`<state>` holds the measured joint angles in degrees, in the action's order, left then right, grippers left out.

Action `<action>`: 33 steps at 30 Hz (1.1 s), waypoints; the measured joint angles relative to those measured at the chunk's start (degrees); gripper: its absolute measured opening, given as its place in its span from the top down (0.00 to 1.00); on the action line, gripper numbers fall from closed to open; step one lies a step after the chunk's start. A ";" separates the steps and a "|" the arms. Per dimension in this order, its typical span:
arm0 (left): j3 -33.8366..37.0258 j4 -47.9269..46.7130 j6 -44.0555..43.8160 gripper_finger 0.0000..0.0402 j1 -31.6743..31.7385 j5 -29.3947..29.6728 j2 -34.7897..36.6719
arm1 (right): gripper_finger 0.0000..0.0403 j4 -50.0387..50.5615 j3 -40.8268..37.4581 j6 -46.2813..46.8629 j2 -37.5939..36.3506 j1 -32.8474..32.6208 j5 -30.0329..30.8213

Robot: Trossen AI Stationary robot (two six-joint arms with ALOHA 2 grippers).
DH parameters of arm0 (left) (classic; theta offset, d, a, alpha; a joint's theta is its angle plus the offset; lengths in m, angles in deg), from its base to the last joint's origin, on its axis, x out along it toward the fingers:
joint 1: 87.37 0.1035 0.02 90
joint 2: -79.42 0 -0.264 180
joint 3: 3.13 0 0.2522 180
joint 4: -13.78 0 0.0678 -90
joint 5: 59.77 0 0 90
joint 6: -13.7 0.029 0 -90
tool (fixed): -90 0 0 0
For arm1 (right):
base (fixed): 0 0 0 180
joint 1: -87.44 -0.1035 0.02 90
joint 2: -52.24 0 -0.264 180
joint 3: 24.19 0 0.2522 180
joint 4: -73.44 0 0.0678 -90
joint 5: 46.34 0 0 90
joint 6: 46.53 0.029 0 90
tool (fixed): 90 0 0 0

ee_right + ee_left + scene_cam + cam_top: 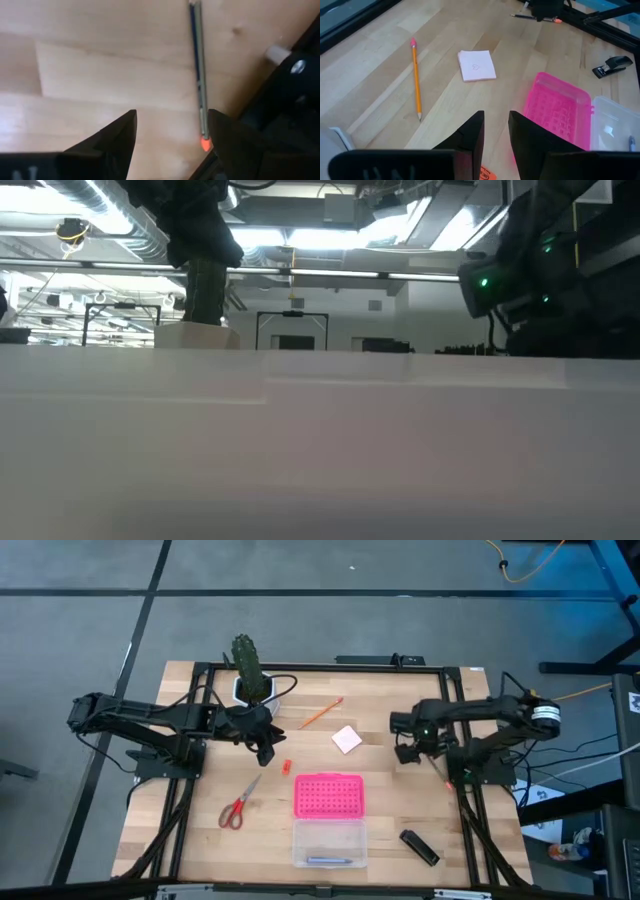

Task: Pack school essentials
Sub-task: Put the black pencil into the pencil case

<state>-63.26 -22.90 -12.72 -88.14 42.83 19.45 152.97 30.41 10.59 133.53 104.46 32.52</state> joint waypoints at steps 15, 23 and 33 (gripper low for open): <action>-0.01 -0.02 -0.01 0.79 -0.02 -0.02 0.00 | 0.39 -6.38 -6.17 -16.20 12.44 11.45 -8.28; 0.00 -0.15 0.01 0.79 0.00 -0.01 0.00 | 0.39 -8.51 -4.94 -21.13 12.80 11.33 -10.66; -0.01 -0.19 -0.02 0.79 -0.02 0.00 0.00 | 0.39 -12.56 -4.40 -15.14 12.64 9.96 -15.75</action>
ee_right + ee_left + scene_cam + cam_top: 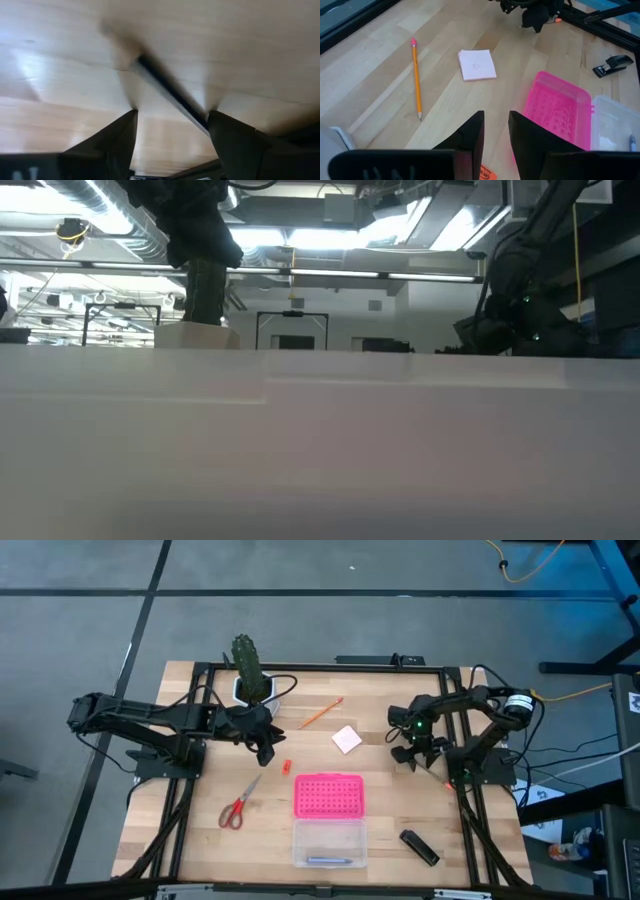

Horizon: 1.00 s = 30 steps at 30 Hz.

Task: Pack school essentials
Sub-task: Put the black pencil into the pencil case

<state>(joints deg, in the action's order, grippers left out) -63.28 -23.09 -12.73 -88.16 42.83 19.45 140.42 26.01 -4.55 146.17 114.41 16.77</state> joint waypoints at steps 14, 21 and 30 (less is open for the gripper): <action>0.01 0.02 -0.04 0.79 0.00 -0.02 0.00 | 0.59 0.04 0.14 3.28 -0.02 -1.66 2.51; 0.00 0.02 -0.07 0.79 0.00 -0.02 0.00 | 0.77 -0.34 0.10 4.86 0.00 -1.63 1.86; 0.00 0.02 -0.02 0.79 0.00 -0.02 0.00 | 0.95 -1.85 0.15 8.63 0.04 -1.55 -1.58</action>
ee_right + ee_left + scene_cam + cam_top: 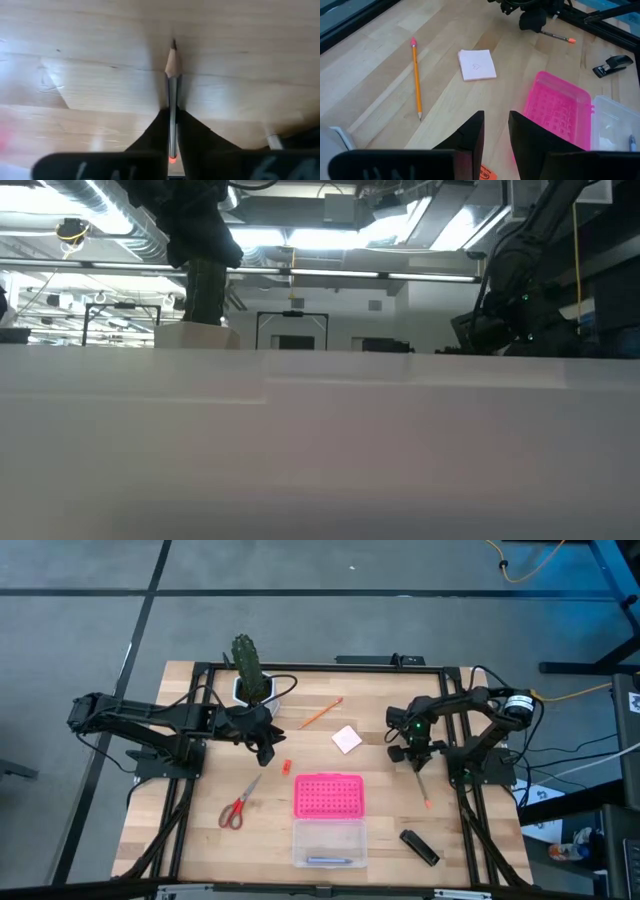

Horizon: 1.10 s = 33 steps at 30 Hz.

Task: Pack school essentials
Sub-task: Put the black pencil into the pencil case

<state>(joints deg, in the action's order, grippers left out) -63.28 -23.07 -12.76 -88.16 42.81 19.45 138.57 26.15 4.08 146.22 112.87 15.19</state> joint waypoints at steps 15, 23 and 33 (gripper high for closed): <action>0.00 -0.02 -0.02 0.79 0.00 -0.02 -0.02 | 0.60 -0.81 6.07 -3.63 0.20 -0.10 5.26; 0.01 -0.02 -0.06 0.79 0.00 -0.02 -0.02 | 0.50 5.64 12.05 -4.50 -4.65 -2.98 11.91; 0.02 -0.03 -0.15 0.79 0.01 -0.02 -0.02 | 0.50 7.94 12.63 23.20 -26.67 -24.73 23.03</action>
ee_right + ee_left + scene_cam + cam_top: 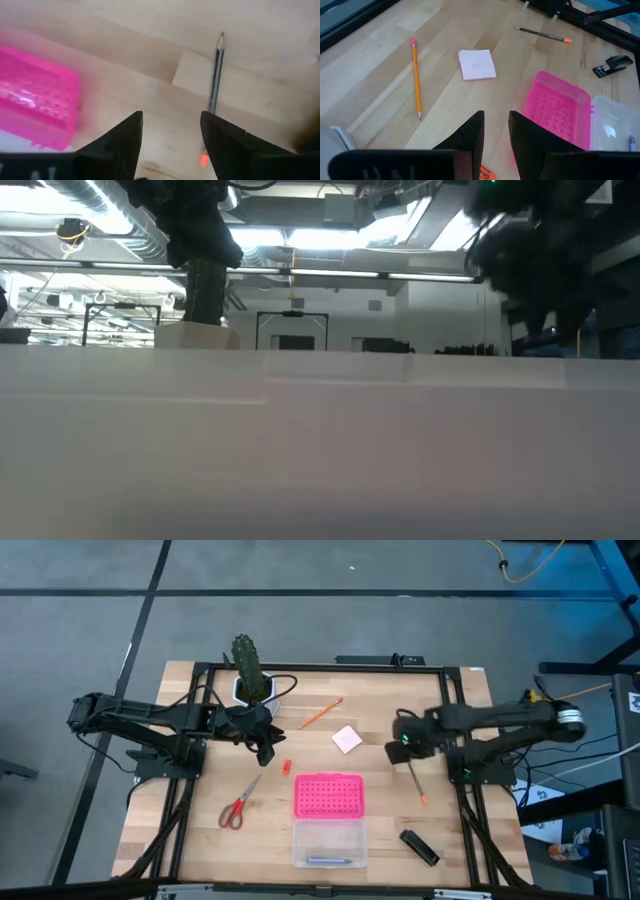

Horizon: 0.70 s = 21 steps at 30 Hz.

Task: Pack school essentials
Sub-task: Put the black pencil into the pencil case

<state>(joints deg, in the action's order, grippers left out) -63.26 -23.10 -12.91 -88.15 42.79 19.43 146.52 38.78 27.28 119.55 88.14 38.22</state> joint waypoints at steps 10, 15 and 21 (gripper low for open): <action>-0.01 0.06 0.00 0.79 -0.01 0.00 0.00 | 0.50 5.84 -2.64 23.97 -0.76 -21.32 3.78; -0.02 0.05 0.00 0.79 -0.01 0.00 0.00 | 0.50 -3.55 -8.34 34.06 -0.67 -27.17 3.55; -0.01 0.06 0.02 0.79 0.01 0.00 0.00 | 0.50 -7.67 -14.30 42.85 -0.61 -31.70 2.74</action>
<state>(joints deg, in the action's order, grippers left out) -63.27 -23.04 -12.89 -88.14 42.79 19.43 138.85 24.48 70.13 118.94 56.44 40.96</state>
